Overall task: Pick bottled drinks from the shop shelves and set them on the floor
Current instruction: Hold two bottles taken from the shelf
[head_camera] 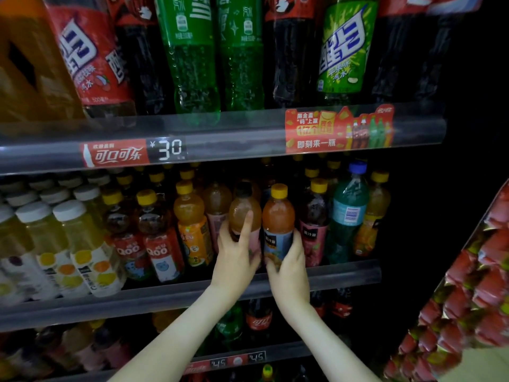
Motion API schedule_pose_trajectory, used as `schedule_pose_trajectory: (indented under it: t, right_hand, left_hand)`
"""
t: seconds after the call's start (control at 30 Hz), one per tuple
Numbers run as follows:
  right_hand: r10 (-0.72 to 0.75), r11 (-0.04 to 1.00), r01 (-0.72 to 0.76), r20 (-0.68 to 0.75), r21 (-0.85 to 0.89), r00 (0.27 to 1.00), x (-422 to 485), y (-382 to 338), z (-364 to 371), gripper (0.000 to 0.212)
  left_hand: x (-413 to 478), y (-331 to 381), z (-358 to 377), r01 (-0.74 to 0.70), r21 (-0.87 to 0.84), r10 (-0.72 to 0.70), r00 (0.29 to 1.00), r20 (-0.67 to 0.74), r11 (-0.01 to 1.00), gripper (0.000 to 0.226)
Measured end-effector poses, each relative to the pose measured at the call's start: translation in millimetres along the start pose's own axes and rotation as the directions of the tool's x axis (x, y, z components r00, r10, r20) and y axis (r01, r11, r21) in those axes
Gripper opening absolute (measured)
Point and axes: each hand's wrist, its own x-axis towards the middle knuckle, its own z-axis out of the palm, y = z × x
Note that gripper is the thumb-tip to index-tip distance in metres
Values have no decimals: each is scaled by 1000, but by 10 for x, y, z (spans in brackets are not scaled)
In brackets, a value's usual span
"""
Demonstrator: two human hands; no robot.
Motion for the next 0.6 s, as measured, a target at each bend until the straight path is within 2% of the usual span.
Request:
schedule_pose_trajectory:
  t: [0.1, 0.2, 0.3, 0.37, 0.43, 0.5, 0.6]
  right_hand:
    - [-139, 990, 136, -80, -39, 987, 79, -110, -74, 89]
    - [-260, 963, 255, -51, -86, 964, 142, -173, -124, 93]
    - [-291, 947, 286, -11, -148, 957, 186, -179, -178, 96]
    - [-310, 923, 293, -32, -248, 950, 184, -180, -216, 100]
    - [-346, 893, 298, -92, -336, 934, 167, -187, -297, 95]
    - [-397, 885, 315, -202, -344, 895, 190, -155, -437, 83]
    - [-410, 896, 275, -412, -350, 814, 400, -56, -763, 73]
  left_hand:
    - [6, 32, -21, -6, 7, 6, 1000, -5, 1000, 109]
    - [12, 85, -5, 0, -2, 0, 1000, -14, 1000, 101]
    - [24, 159, 24, 28, 4, -28, 1000, -14, 1000, 94]
    - [0, 193, 41, 49, 15, -49, 999, -15, 999, 96]
    - [-28, 243, 42, 90, 49, -89, 996, -21, 995, 100]
    - [-49, 297, 63, 99, 147, -90, 994, -69, 984, 104]
    - [-3, 432, 105, -59, 277, 93, 989, -113, 959, 109]
